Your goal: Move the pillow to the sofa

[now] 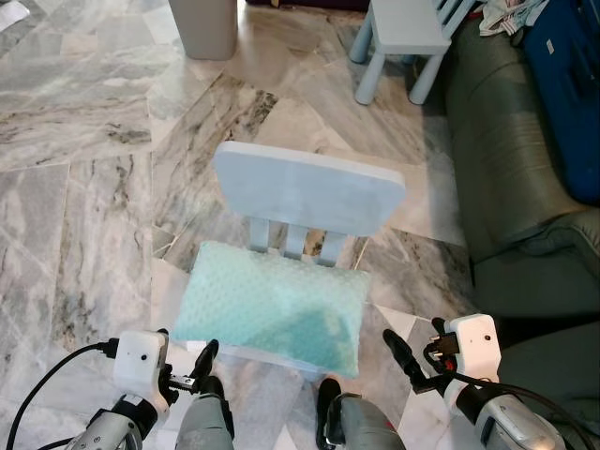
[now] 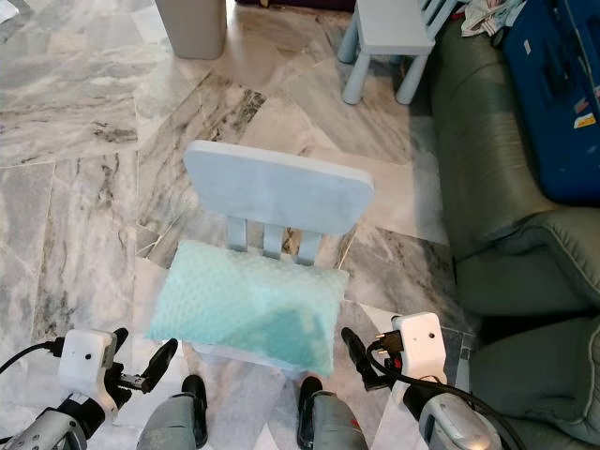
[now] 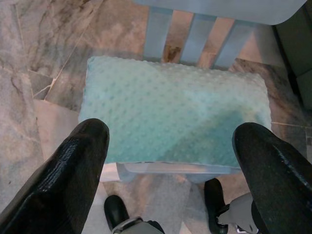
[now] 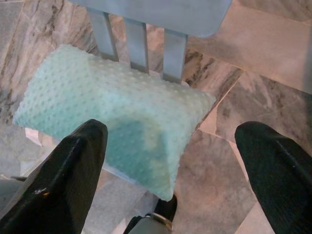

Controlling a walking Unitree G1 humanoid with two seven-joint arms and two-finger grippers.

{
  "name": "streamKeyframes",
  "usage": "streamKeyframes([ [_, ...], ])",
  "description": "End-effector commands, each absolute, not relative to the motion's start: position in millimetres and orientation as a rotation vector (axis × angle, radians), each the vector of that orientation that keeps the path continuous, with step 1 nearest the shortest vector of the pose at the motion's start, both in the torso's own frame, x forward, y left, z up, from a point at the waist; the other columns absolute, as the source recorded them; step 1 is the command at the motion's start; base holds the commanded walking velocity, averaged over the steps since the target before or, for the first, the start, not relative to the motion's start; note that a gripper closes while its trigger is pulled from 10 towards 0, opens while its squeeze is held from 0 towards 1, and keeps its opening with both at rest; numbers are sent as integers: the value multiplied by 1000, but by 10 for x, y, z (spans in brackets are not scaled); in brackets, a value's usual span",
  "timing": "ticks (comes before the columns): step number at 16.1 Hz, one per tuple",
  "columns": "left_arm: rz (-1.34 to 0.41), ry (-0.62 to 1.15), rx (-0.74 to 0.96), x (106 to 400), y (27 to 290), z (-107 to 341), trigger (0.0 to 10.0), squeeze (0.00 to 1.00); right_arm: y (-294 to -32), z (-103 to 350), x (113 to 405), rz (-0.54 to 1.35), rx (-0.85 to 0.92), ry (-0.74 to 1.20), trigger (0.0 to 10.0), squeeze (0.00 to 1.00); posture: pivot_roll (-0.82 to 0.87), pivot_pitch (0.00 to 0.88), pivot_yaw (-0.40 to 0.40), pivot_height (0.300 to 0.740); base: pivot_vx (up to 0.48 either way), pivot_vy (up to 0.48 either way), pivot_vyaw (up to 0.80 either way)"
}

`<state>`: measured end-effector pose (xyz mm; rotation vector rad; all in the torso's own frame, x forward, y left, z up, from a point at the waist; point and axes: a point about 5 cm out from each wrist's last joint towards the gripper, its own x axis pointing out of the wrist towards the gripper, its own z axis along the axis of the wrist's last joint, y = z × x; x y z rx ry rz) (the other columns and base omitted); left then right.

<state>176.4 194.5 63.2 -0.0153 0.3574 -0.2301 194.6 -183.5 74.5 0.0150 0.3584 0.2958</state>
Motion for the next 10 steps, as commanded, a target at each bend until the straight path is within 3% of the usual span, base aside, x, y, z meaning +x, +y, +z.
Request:
streamKeyframes([
  [1,-219,388,-20,1709,1950,616,10000,0,-1827,752,1897,297,18,378,10000,0,40,378,-56,740,0,0,0],
  [10,-204,426,-21,1714,1960,620,10000,0,-1778,783,1889,317,25,399,10000,0,38,381,-55,644,0,0,0],
])
